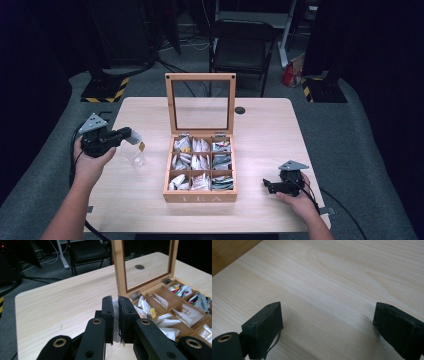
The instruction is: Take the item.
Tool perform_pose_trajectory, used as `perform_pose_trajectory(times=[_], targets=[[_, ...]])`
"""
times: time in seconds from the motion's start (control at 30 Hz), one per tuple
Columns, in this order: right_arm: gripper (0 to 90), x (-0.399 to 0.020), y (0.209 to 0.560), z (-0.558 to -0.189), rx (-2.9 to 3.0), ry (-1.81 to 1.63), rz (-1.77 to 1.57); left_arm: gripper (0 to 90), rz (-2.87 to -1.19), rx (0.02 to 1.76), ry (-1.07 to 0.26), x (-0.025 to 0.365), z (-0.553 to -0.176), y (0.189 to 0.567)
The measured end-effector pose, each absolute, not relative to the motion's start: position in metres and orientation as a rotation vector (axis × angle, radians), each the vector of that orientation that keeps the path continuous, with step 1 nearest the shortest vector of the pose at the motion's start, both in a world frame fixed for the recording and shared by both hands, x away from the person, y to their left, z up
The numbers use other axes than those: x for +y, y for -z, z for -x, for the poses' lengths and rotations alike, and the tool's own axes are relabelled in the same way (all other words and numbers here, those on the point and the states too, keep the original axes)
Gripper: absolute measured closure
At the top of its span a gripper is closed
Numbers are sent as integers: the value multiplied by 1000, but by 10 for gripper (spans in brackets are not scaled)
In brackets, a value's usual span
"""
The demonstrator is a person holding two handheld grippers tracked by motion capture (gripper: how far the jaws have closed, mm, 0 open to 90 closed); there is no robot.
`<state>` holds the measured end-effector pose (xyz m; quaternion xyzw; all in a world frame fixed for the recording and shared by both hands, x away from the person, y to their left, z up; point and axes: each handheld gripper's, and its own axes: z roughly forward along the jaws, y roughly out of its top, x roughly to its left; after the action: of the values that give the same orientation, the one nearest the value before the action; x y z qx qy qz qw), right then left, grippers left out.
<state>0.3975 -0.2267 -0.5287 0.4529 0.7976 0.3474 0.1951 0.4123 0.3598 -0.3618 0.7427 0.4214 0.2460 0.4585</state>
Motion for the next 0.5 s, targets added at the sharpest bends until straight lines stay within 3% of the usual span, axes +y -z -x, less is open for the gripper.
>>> perform_pose_trajectory(times=[0.5], targets=[[83,-227,529,-398,2235,-974,-1270,836,-1812,1119,-633,381,-417,368]])
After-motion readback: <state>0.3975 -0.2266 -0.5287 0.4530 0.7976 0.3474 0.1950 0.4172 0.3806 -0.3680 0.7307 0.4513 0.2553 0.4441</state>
